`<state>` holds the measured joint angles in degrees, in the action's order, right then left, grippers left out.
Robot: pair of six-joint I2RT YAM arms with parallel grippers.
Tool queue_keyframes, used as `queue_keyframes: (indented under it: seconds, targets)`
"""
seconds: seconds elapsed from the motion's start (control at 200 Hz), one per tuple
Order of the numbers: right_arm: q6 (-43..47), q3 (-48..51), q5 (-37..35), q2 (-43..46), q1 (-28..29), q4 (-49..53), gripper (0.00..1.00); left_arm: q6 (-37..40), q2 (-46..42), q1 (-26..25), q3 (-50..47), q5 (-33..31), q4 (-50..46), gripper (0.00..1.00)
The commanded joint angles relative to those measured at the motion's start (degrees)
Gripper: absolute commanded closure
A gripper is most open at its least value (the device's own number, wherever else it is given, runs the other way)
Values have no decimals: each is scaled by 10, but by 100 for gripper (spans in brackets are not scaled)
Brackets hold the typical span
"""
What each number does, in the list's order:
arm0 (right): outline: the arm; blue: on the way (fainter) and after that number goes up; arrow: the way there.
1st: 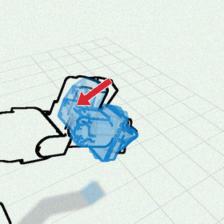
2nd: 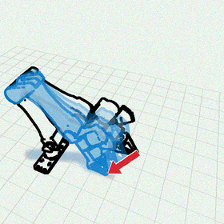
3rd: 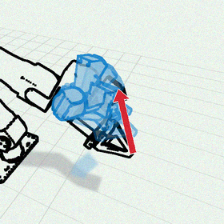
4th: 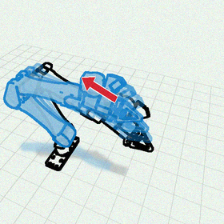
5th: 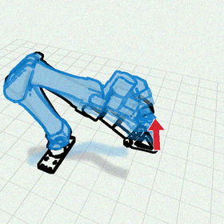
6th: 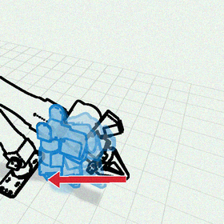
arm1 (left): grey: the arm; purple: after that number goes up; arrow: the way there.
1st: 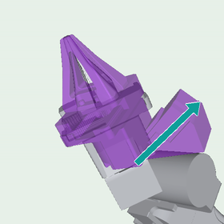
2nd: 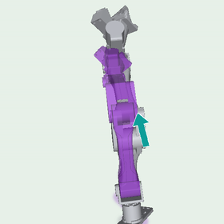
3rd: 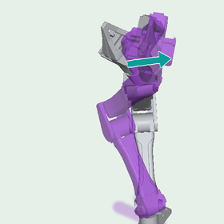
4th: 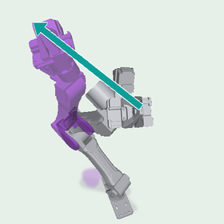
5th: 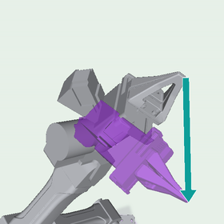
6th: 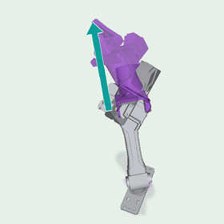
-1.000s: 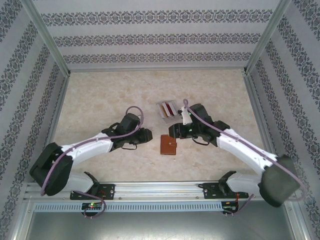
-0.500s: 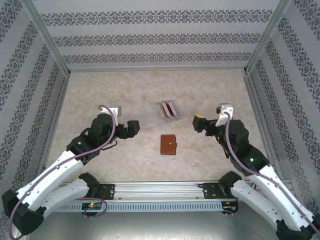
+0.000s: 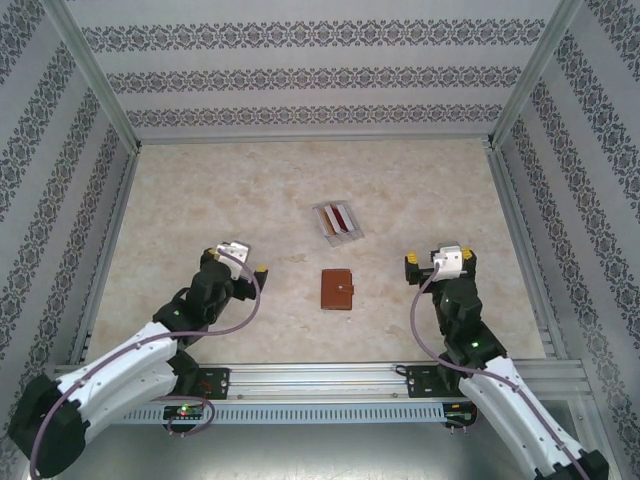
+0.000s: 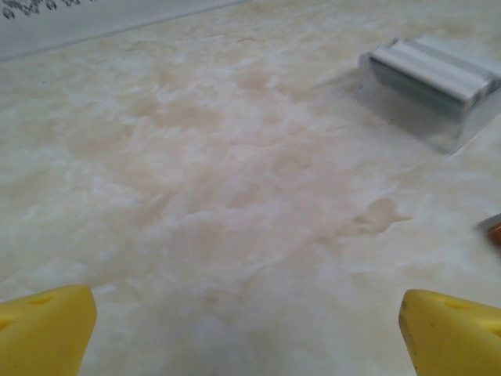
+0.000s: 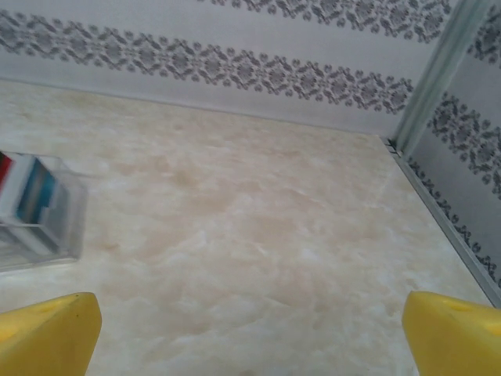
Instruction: Put the credit cards into the card holder
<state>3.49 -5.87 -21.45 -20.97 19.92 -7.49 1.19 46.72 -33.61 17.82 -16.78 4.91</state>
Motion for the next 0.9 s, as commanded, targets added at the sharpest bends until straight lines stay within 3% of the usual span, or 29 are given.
queue_keyframes:
  seconds: [0.0, 0.15, 0.285, 0.415, 0.59, 0.694, 0.744, 0.779, 0.894]
  targets:
    - [-18, 29, 68, -77, -72, -148, 2, 102, 53, 35, 19, -48, 117, 0]
    - [-42, 21, 112, -214, -126, -249, 2, 90, 119, 132, 15, 25, 180, 0]
    - [-30, -3, 148, -347, -158, -350, 2, 65, 179, 206, -7, 54, 285, 0]
    - [-30, -26, 171, -445, -178, -447, 2, 35, 249, 281, -32, 138, 406, 0]
    - [-71, -70, 199, -560, -205, -500, 2, 0, 352, 321, -20, 168, 509, 0]
    - [-76, -96, 200, -681, -206, -594, 2, -17, 434, 325, 16, 129, 523, 1]
    - [-62, -125, 212, -658, -201, -496, 2, -22, 421, 327, 50, 131, 429, 1]
    - [-55, -153, 204, -643, -196, -430, 2, -22, 429, 331, 54, 140, 442, 1]
    - [-54, -156, 195, -657, -192, -452, 2, -27, 426, 333, 51, 130, 440, 0]
